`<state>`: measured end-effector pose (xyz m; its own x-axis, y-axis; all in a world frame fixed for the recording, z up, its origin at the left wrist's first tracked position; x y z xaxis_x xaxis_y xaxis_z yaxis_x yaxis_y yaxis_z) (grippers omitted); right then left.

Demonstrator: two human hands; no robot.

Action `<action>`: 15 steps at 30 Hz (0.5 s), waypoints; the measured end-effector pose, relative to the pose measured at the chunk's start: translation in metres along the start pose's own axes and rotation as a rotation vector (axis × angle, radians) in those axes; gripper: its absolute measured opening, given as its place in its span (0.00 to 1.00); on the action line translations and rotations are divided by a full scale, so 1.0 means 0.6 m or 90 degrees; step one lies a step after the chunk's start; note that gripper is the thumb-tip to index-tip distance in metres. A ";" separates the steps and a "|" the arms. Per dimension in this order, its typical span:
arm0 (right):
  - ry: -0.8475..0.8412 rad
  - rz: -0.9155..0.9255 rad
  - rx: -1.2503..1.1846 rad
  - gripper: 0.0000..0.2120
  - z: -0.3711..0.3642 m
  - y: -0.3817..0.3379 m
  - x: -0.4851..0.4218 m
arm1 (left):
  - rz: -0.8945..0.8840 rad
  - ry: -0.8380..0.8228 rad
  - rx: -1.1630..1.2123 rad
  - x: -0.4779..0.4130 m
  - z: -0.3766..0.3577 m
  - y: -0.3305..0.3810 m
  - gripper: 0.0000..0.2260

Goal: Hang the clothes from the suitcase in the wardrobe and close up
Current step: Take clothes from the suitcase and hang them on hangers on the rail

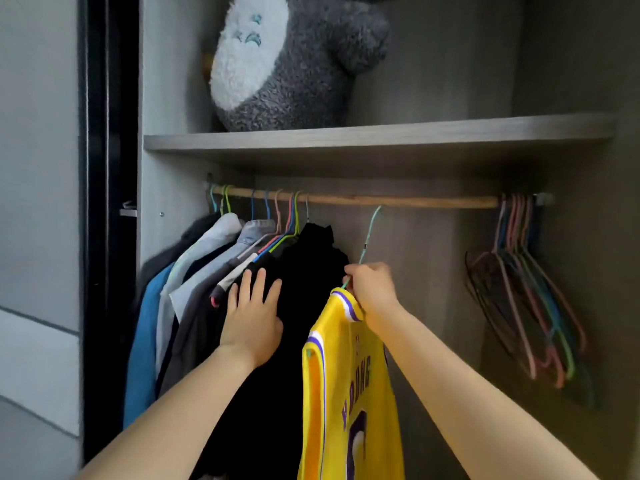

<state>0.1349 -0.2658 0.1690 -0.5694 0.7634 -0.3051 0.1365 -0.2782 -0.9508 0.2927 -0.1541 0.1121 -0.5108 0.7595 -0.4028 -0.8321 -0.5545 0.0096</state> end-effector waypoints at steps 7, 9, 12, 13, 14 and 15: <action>0.041 0.097 0.090 0.08 -0.016 -0.029 -0.136 | 0.038 0.001 0.005 -0.074 0.014 -0.036 0.26; 0.042 0.102 0.117 0.07 -0.018 -0.034 -0.177 | 0.049 0.011 -0.035 -0.085 0.014 -0.044 0.25; 0.032 0.092 0.144 0.03 -0.021 -0.043 -0.237 | 0.050 0.033 -0.093 -0.100 0.006 -0.060 0.23; 0.033 0.085 0.150 0.03 -0.019 -0.043 -0.252 | 0.038 0.046 -0.103 -0.101 0.001 -0.065 0.23; 0.030 0.072 0.154 0.06 -0.017 -0.041 -0.265 | 0.027 0.054 -0.102 -0.103 -0.006 -0.070 0.22; 0.022 0.055 0.158 0.10 -0.018 -0.034 -0.280 | 0.016 0.066 -0.091 -0.107 -0.014 -0.075 0.22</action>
<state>0.2365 -0.3818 0.2390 -0.5362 0.7483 -0.3905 -0.0217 -0.4747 -0.8799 0.3647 -0.1805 0.1299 -0.4996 0.7098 -0.4966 -0.7764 -0.6211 -0.1066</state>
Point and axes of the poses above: each hand's wrist, its own x-axis away from the middle knuckle, its own z-axis out of the back of the hand, y = z × x, the point moved 5 cm from there along -x, towards the middle knuckle, and after that the axes turned 14 degrees about -y, right-handed, at the moved point
